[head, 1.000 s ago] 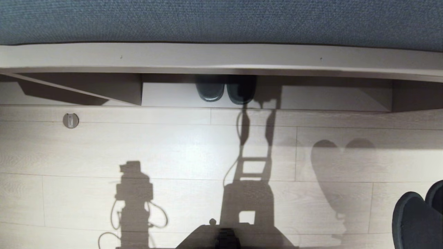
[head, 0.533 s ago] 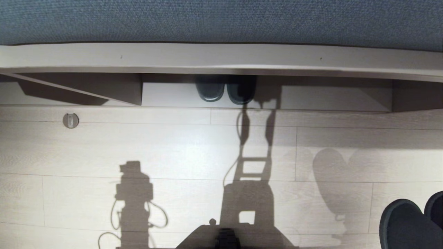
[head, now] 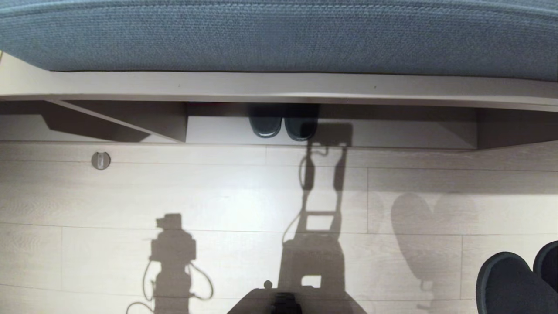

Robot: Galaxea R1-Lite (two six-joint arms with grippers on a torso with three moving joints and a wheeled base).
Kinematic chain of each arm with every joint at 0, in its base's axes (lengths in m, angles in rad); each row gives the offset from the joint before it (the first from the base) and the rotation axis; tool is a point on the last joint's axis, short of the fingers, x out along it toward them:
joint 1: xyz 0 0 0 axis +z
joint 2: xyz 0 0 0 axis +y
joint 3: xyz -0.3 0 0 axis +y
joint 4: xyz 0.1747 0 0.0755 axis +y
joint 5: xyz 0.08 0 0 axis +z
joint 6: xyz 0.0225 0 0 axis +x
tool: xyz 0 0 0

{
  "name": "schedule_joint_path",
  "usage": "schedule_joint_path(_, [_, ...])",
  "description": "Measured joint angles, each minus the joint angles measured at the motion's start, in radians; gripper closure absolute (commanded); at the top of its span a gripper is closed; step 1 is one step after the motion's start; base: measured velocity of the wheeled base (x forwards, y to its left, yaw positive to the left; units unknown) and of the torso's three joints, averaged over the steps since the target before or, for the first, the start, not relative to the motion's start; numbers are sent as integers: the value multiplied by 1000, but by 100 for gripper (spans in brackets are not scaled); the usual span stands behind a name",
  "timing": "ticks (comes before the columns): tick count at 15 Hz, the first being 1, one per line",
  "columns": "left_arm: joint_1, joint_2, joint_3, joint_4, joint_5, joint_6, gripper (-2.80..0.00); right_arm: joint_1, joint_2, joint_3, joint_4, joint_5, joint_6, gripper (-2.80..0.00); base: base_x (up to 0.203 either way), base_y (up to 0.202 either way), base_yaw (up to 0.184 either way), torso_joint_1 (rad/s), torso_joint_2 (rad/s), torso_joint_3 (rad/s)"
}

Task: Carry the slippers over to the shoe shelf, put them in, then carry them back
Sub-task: Place the slippers on the floor

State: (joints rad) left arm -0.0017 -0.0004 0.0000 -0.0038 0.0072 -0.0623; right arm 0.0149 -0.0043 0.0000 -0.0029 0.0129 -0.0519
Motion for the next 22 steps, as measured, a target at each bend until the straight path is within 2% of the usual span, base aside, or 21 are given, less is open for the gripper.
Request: schedule_joint_path(22, [0, 0, 0, 0, 0, -1, 0, 0, 2, 0, 2, -1, -1, 0, 0, 0, 0, 2, 2, 202])
